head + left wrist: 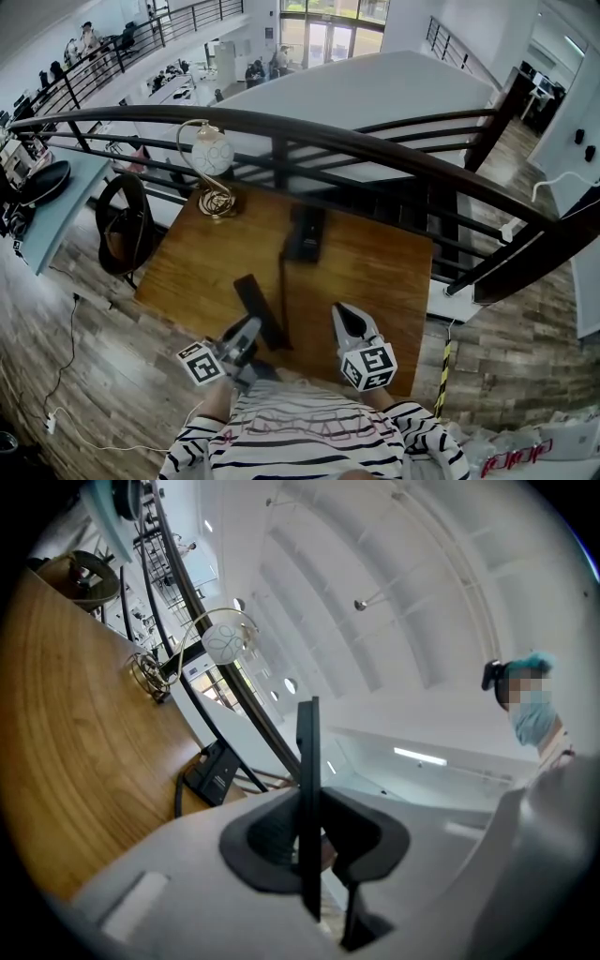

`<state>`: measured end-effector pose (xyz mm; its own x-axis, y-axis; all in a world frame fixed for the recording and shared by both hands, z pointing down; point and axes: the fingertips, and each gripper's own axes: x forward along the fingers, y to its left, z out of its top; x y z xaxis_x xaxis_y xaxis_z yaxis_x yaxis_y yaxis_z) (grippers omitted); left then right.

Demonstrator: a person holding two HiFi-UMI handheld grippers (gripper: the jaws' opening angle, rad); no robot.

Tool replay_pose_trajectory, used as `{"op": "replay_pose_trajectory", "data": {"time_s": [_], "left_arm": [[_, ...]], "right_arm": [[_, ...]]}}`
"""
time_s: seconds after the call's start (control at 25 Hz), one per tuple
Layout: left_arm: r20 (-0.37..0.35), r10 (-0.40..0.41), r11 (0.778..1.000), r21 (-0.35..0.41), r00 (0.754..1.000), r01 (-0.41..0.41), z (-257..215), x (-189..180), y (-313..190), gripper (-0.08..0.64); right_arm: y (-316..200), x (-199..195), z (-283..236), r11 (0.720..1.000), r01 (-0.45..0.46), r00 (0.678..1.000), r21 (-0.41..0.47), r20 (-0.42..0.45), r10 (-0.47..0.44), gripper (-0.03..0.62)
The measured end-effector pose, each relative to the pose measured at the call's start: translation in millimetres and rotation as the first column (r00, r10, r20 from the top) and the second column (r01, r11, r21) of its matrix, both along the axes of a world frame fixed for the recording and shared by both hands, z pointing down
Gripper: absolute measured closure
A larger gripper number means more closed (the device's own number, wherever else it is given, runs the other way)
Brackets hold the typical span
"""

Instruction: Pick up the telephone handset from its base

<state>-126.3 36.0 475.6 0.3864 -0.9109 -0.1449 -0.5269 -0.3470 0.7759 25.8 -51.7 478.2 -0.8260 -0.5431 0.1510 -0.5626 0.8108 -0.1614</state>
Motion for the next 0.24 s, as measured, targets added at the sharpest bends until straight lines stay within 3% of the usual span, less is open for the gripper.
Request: {"op": "replay_pose_trajectory", "data": {"time_s": [0.24], "left_arm": [[0.003,0.004,1.000,-0.002,1.000,-0.004,0.9,5.6,-0.7,0.492]], "right_arm": [[1.1,2.7,1.1,1.000,0.009,1.000,-0.001,-0.002,-0.009,0.592]]}}
